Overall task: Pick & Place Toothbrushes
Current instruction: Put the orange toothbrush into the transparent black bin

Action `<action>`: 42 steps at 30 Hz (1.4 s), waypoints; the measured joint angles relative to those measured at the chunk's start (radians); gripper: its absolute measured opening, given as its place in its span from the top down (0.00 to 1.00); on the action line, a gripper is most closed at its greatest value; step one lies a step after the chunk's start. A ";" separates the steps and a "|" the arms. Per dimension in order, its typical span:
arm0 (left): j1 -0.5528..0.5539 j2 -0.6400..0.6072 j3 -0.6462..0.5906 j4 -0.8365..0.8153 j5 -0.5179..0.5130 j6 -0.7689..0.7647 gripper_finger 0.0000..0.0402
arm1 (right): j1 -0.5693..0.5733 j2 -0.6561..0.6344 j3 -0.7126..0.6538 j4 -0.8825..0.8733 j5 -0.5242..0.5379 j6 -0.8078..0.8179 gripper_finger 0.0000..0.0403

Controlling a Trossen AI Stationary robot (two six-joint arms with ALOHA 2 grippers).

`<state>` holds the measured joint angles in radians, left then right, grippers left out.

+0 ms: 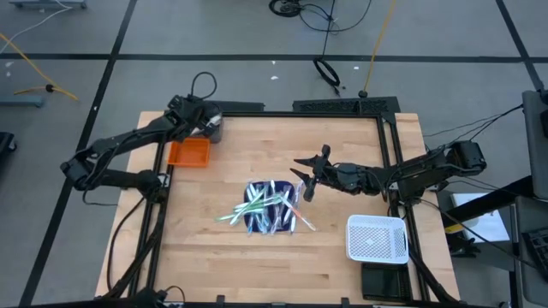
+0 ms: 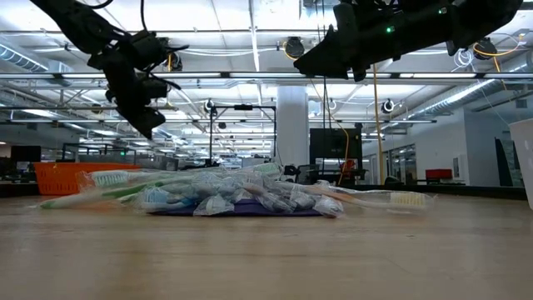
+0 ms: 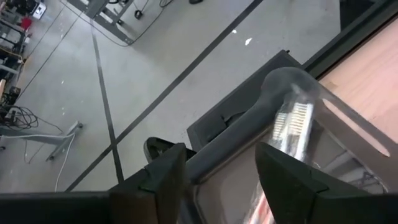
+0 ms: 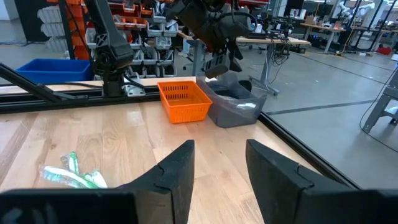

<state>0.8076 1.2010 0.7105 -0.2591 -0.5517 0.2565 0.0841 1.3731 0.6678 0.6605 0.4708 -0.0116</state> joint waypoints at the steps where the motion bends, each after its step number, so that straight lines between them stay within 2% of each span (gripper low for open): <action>1: -0.006 -0.004 0.000 0.000 0.000 0.000 0.50 | 0.000 0.000 0.000 0.000 0.000 0.000 0.67; 5: -0.043 -0.040 0.000 0.000 0.002 -0.005 0.50 | 0.000 0.000 0.000 -0.014 0.000 0.001 0.67; 8: -0.085 -0.093 0.000 0.000 0.048 -0.035 0.50 | 0.000 0.000 0.000 -0.035 -0.004 0.031 0.67; 11: -0.132 -0.154 0.000 -0.006 0.159 -0.087 0.50 | 0.000 -0.001 0.000 -0.091 -0.051 0.078 0.67; 17: -0.229 -0.229 0.000 -0.018 0.487 -0.233 0.50 | 0.014 -0.001 0.000 -0.250 -0.210 0.199 0.67; 20: -0.288 -0.228 0.000 -0.024 0.558 -0.296 0.50 | 0.042 -0.001 0.000 -0.352 -0.259 0.267 0.67; 25: -0.387 -0.200 0.000 -0.028 0.561 -0.345 0.50 | 0.115 0.033 -0.001 -0.463 -0.268 0.374 0.67; 33: -0.493 -0.151 0.000 -0.026 0.551 -0.376 0.50 | 0.211 0.170 0.000 -0.451 -0.294 0.497 0.67; 42: -0.545 -0.107 0.000 0.016 0.541 -0.379 0.50 | 0.252 0.244 0.000 -0.396 -0.293 0.572 0.67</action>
<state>0.2629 1.0940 0.7101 -0.2427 -0.0109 -0.1221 0.3362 1.6174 0.6674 0.2647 0.1778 0.5606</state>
